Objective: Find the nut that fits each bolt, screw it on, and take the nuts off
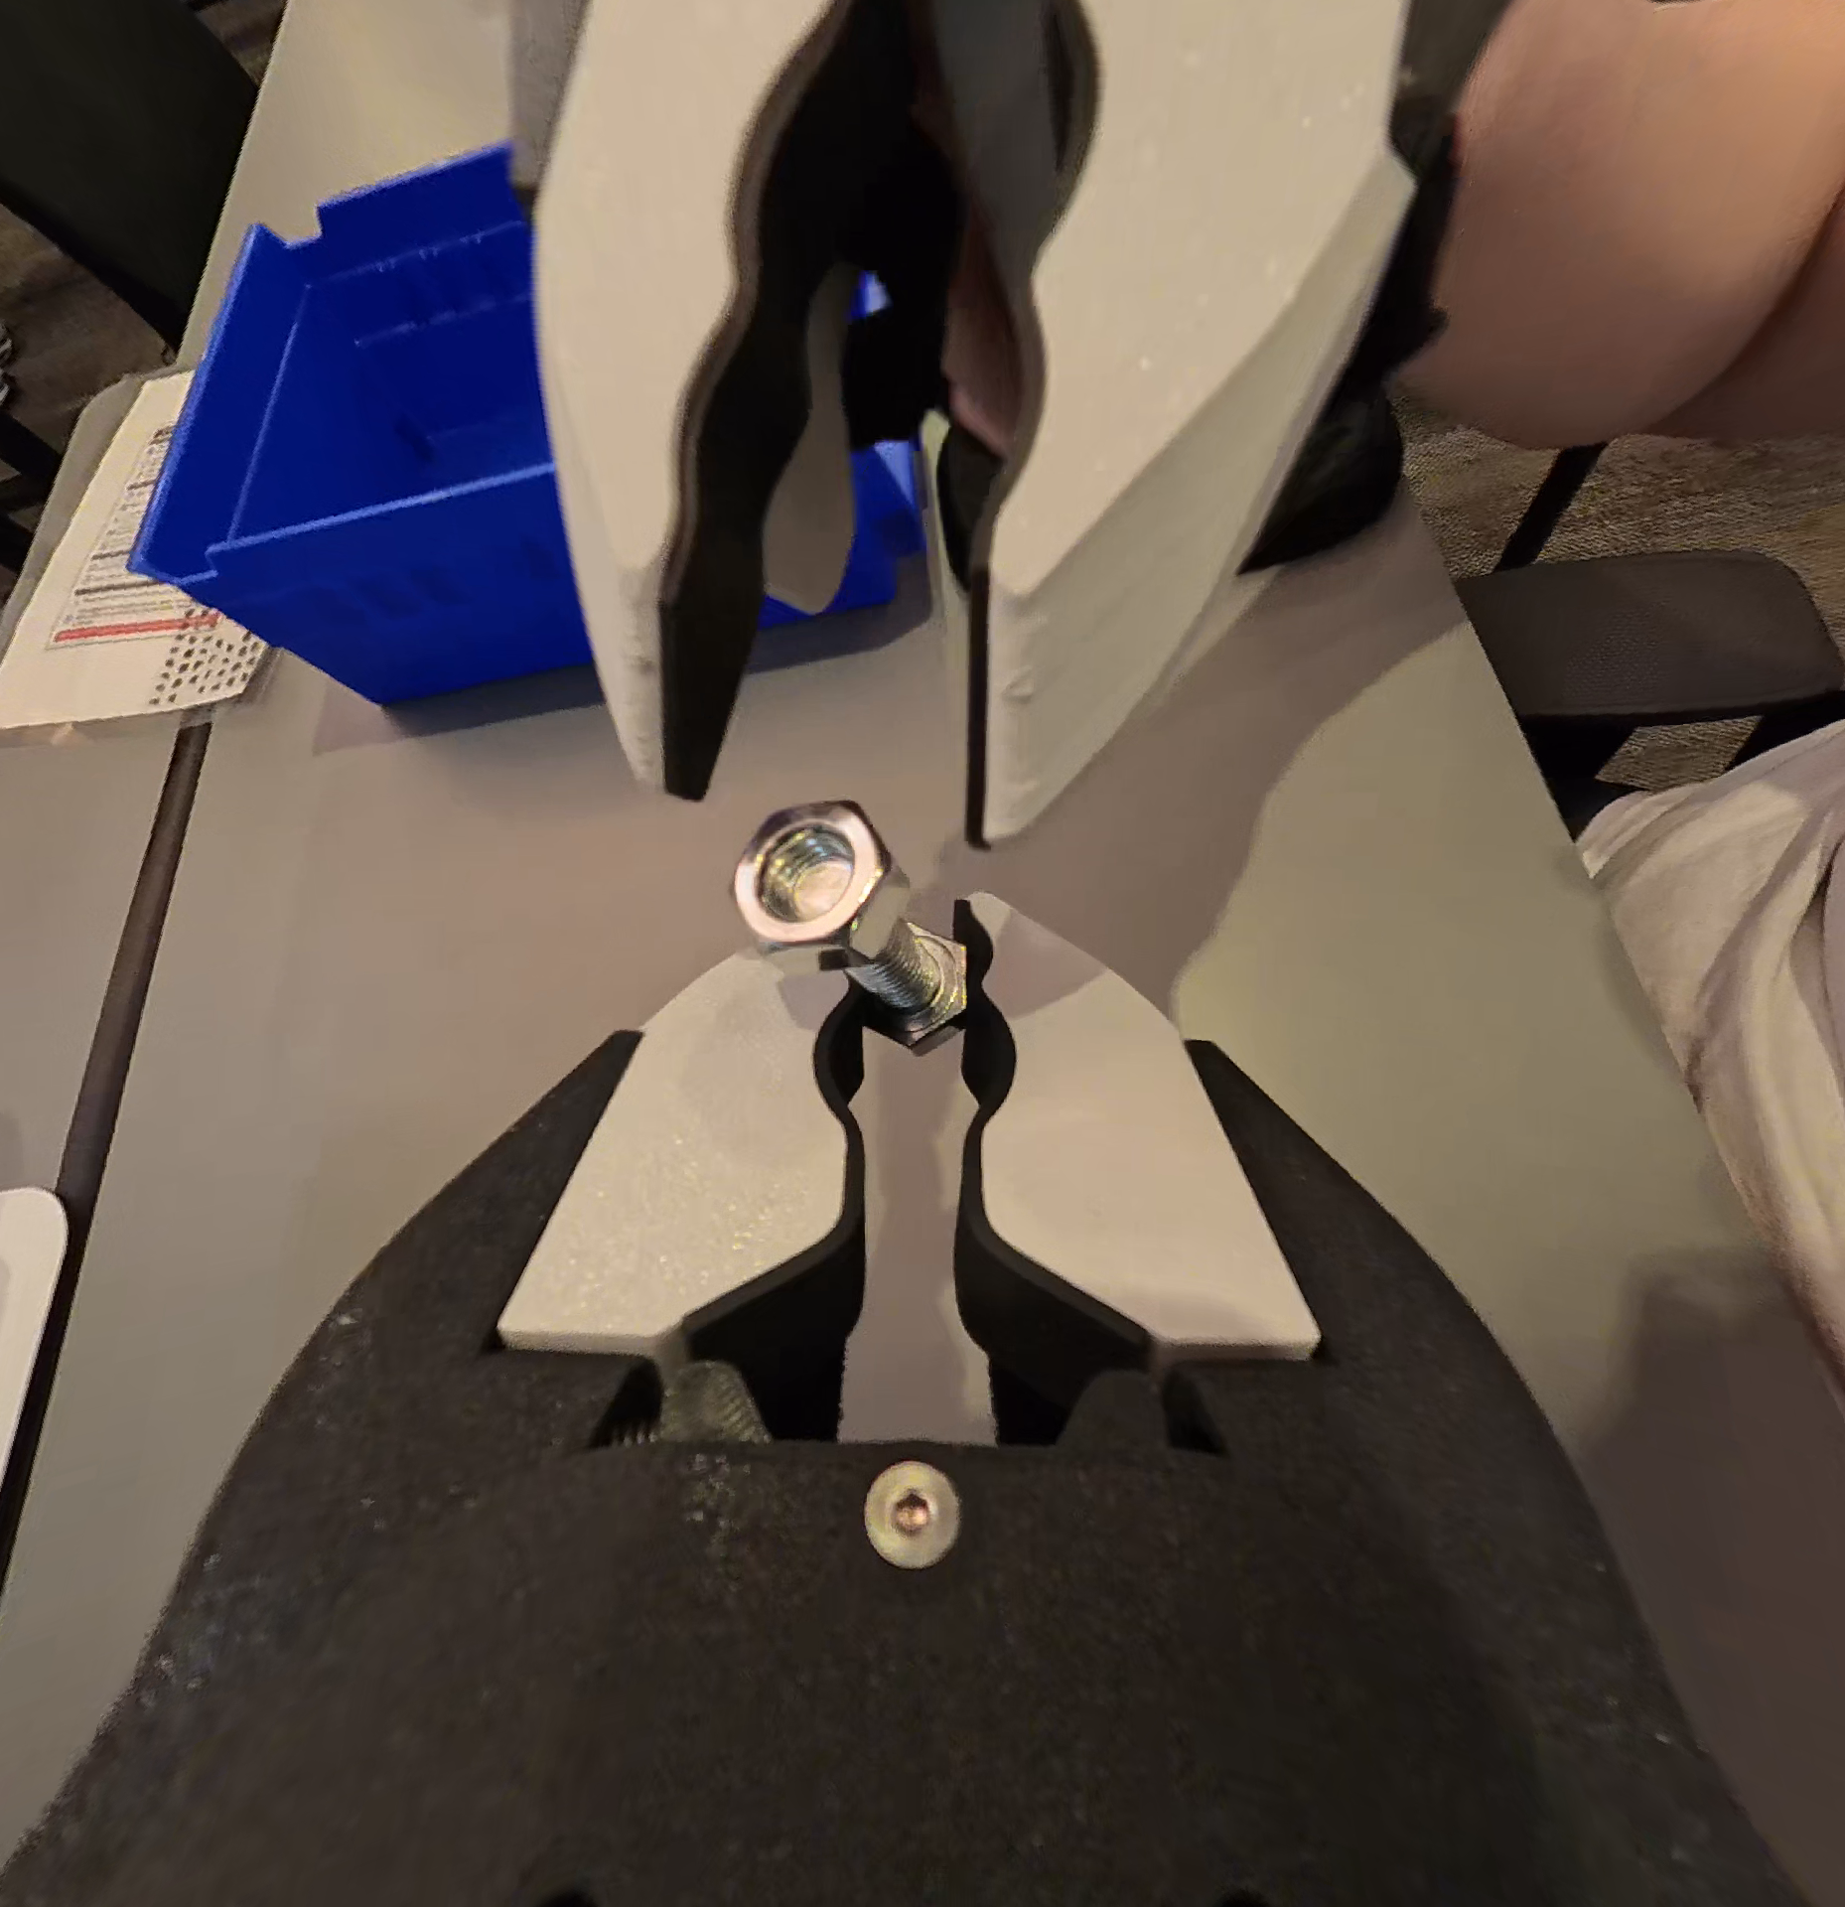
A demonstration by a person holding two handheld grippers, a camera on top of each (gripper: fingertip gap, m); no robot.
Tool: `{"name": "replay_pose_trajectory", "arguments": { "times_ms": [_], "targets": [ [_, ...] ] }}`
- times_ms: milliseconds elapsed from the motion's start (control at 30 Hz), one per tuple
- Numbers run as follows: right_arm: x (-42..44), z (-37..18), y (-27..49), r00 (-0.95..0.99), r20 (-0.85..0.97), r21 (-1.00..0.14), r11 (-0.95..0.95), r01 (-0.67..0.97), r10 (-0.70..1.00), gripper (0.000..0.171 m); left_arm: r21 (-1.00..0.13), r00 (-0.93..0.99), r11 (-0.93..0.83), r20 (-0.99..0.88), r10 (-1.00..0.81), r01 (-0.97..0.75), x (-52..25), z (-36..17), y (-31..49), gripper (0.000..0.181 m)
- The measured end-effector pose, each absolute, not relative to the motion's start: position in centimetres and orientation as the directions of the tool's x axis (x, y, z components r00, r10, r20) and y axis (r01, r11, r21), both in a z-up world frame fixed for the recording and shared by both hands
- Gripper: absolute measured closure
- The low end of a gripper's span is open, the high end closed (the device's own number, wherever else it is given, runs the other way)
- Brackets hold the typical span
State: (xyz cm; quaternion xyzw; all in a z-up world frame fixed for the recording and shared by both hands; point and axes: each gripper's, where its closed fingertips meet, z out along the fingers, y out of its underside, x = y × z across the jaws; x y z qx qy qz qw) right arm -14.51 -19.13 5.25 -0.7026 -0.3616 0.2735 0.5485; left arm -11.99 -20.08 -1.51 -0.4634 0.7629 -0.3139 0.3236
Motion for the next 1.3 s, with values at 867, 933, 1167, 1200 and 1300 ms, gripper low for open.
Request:
{"name": "replay_pose_trajectory", "arguments": {
  "times_ms": [867,933,1167,1200,1300],
  "targets": [
    [-15.5,5.2,-22.0,0.165,-0.060,-0.984,-0.086,0.153,0.984,0.154,-0.805,-0.511,0.446,-0.213,-0.833,-0.391,-12.6,-0.6,-23.6,0.168],
    [-15.4,5.1,-21.7,0.202,-0.038,-0.984,-0.072,0.163,0.979,0.154,-0.804,-0.500,0.441,-0.212,-0.840,-0.400,-12.5,-0.6,-23.4,0.168],
    [-15.2,5.1,-20.7,0.392,0.028,-0.982,-0.049,0.183,0.919,0.154,-0.800,-0.442,0.416,-0.215,-0.871,-0.432,-12.2,-0.6,-22.3,0.168],
    [-15.2,5.1,-20.6,0.420,0.038,-0.981,-0.047,0.190,0.907,0.154,-0.799,-0.433,0.414,-0.217,-0.875,-0.436,-12.1,-0.6,-22.1,0.168],
    [-15.1,5.1,-20.2,0.504,0.099,-0.974,-0.020,0.225,0.858,0.154,-0.800,-0.413,0.402,-0.215,-0.885,-0.445,-12.0,-0.6,-21.8,0.168]
  ]
}}
